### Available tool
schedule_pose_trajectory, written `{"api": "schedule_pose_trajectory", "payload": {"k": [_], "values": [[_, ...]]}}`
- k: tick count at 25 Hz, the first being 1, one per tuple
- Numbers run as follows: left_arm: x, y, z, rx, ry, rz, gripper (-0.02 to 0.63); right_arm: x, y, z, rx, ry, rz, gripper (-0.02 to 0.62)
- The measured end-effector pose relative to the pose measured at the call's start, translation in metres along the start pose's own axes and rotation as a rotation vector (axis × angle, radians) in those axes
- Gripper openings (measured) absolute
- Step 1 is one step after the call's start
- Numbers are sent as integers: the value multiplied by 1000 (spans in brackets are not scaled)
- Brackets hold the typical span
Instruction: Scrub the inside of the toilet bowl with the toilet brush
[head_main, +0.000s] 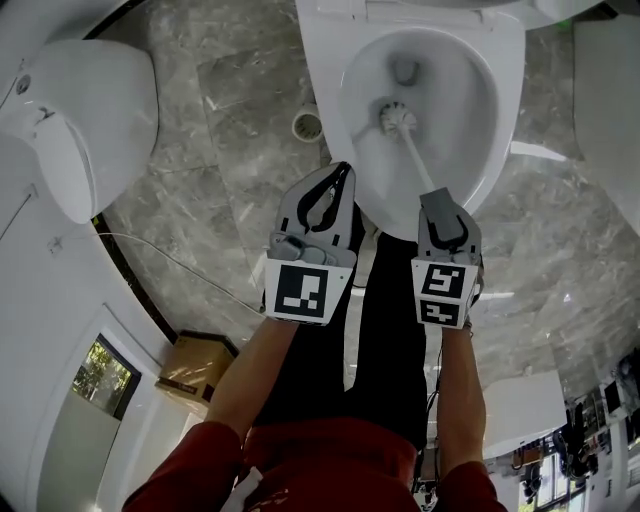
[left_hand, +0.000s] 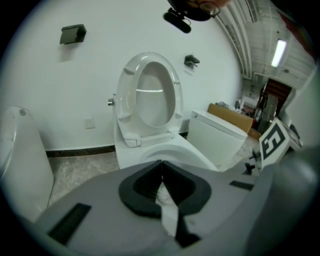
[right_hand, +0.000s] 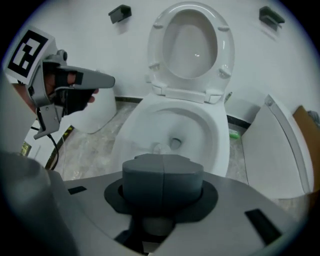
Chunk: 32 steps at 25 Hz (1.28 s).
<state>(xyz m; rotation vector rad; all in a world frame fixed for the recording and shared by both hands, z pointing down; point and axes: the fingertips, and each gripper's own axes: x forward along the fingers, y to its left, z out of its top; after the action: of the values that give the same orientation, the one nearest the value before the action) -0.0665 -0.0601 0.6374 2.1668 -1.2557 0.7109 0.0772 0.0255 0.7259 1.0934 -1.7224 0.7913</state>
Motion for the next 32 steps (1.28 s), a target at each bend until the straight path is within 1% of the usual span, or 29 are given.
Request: {"api": "schedule_pose_trajectory", "payload": {"k": [3, 4, 7, 10, 12, 15, 17, 19, 21, 24, 26, 28, 30, 32], "values": [[0, 2, 0, 4, -5, -12, 0, 6, 14, 39, 7, -72, 67, 144], [1, 0, 1, 12, -5, -18, 0, 9, 14, 56, 7, -99, 75, 144], [1, 0, 2, 19, -8, -24, 0, 22, -2, 99, -16, -162, 41, 144], [3, 2, 4, 7, -9, -22, 0, 28, -39, 118, -36, -192, -31, 143], [3, 2, 6, 3, -6, -24, 0, 25, -69, 114, -33, -184, -95, 143], [4, 0, 6, 6, -3, -29, 0, 14, -101, 88, -48, -125, -164, 144], [3, -1, 5, 5, -1, -29, 0, 5, -107, 63, -56, -74, -184, 144], [3, 0, 4, 2, 0, -25, 0, -5, -103, 39, -41, -30, -183, 144], [2, 2, 3, -2, 0, -18, 0, -11, -89, 16, -32, 11, -164, 144], [0, 6, 3, -4, -3, -4, 0, -11, -48, -14, -10, 65, -86, 144], [-2, 8, 3, -1, -4, 1, -1, -10, -18, -21, 2, 65, -49, 144], [-5, 10, 2, -3, -2, 6, 0, -10, 5, -9, 48, 31, 1, 144], [-6, 13, 1, -2, 2, 13, 0, -10, 22, 21, 115, -33, 77, 144], [-6, 13, 0, 0, 6, 16, 0, -6, 31, 55, 116, -93, 114, 144]]}}
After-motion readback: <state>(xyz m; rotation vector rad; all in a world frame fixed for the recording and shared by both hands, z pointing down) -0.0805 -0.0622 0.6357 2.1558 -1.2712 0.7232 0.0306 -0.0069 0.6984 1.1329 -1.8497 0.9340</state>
